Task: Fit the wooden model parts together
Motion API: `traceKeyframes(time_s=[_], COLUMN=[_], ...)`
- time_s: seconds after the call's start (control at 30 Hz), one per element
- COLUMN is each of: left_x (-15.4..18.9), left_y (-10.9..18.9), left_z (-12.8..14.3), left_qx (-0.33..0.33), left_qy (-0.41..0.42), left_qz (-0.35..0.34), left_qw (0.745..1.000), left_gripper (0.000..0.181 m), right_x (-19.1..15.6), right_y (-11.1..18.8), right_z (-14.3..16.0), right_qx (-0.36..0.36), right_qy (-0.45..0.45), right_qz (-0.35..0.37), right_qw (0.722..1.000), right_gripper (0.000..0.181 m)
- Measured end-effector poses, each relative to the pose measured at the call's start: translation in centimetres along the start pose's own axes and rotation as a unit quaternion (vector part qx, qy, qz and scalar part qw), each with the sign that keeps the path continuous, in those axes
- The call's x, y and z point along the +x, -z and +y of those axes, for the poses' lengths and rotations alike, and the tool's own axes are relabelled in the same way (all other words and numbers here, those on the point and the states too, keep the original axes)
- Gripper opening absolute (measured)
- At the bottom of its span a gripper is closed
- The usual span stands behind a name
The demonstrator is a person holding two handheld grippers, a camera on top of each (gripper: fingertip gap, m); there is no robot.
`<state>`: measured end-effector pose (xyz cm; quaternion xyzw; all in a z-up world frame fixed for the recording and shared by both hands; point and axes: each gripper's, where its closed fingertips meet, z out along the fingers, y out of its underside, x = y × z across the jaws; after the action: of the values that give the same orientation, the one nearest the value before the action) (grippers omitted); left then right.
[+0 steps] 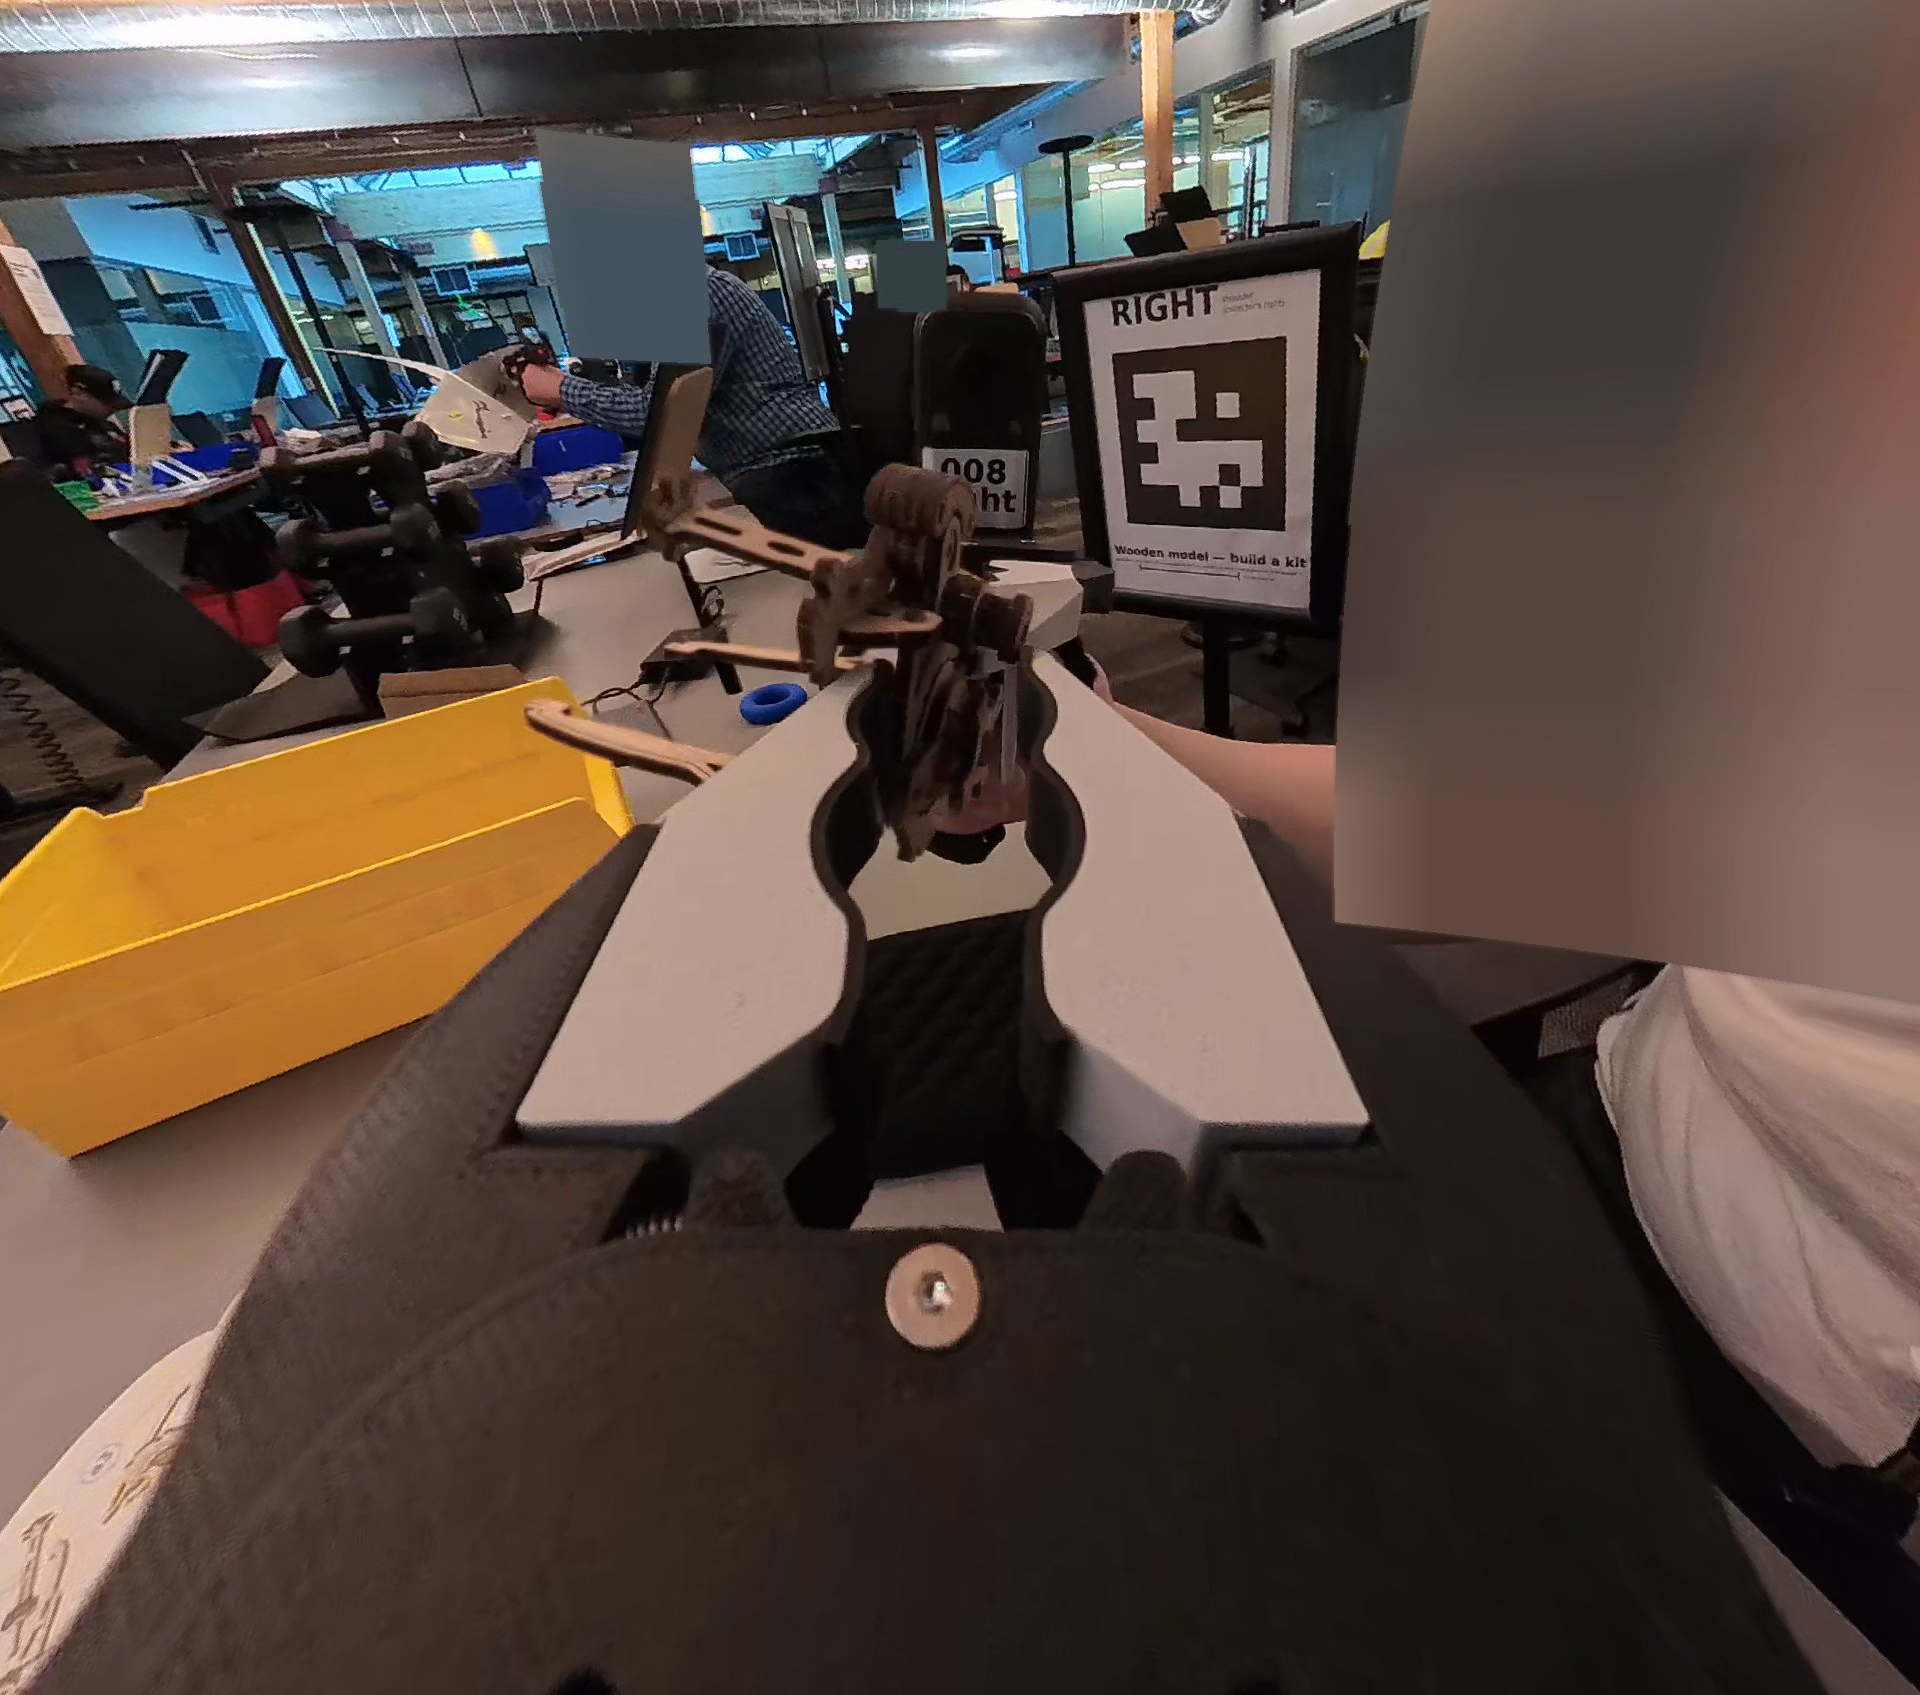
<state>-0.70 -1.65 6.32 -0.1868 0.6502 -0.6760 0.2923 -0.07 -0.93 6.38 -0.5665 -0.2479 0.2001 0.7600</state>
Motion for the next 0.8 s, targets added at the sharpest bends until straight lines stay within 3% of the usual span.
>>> traceKeyframes(time_s=[0.33,0.63,0.8], left_x=[-0.3,-0.5,-1.2], left_y=[0.0,1.2,2.2], left_z=[0.2,-0.2,-1.1], left_qx=[0.002,0.024,0.048], left_qy=[0.015,0.044,0.056], left_qz=[-0.002,0.02,0.014], left_qw=[1.0,0.999,0.997], left_gripper=[0.024,0.027,0.019], right_x=[0.0,0.0,0.2], right_y=[0.0,-1.0,-1.1], right_z=[0.1,-0.1,-1.2], right_qx=[-0.012,-0.059,-0.049], right_qy=[-0.007,0.035,-0.011], right_qz=[-0.014,0.037,0.052], right_qw=[1.0,0.997,0.997], right_gripper=[0.005,0.005,0.004])
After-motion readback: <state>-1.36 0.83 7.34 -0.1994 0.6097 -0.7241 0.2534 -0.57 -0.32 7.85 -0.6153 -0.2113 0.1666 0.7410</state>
